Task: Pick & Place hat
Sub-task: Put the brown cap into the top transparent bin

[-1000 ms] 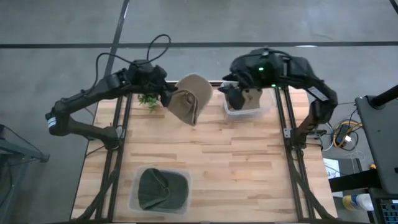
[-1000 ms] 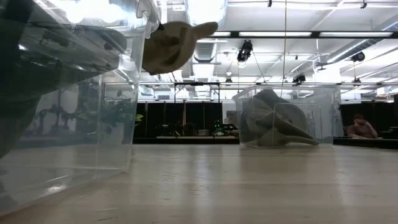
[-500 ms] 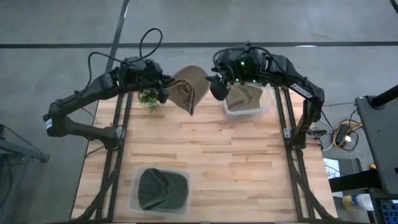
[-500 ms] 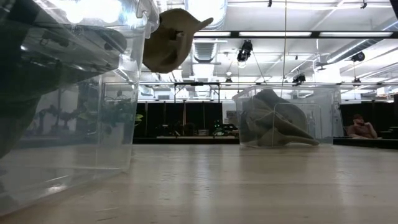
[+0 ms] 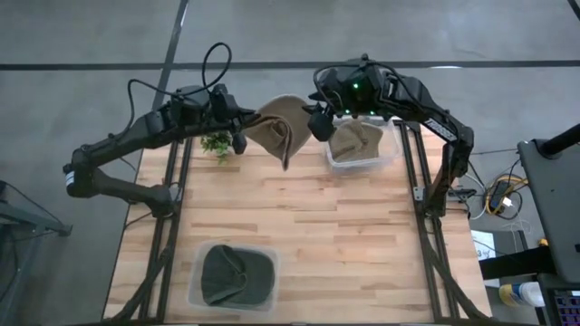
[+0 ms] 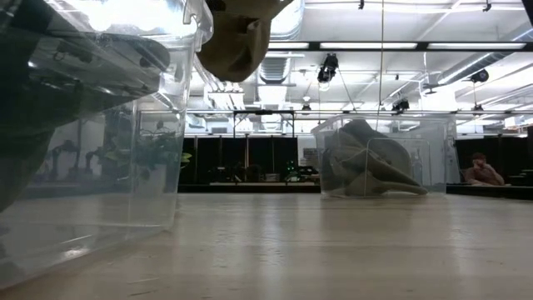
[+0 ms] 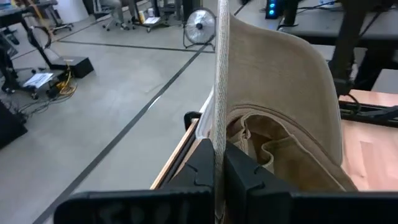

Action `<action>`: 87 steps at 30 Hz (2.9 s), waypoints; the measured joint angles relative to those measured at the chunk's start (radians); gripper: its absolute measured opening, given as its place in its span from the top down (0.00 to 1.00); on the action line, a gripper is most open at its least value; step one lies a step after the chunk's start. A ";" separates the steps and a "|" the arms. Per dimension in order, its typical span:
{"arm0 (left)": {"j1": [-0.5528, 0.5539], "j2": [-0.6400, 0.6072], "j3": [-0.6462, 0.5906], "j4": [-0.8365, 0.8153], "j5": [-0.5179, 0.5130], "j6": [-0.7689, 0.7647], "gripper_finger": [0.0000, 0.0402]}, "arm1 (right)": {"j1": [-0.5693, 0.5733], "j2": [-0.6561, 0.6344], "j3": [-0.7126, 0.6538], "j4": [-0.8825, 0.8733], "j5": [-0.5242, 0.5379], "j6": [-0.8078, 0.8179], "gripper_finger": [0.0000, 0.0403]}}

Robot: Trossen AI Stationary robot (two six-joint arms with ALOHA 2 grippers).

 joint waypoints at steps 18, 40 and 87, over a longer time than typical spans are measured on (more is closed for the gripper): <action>-0.052 -0.002 0.006 0.069 -0.023 0.011 0.98 | -0.025 -0.005 0.000 0.083 -0.056 -0.045 0.67; -0.052 -0.015 0.009 0.092 -0.040 -0.112 0.92 | -0.025 0.011 0.000 0.085 -0.187 0.138 0.97; -0.040 -0.032 0.123 0.135 -0.077 -0.185 0.65 | -0.209 -0.404 -0.319 -0.194 -0.011 0.376 0.98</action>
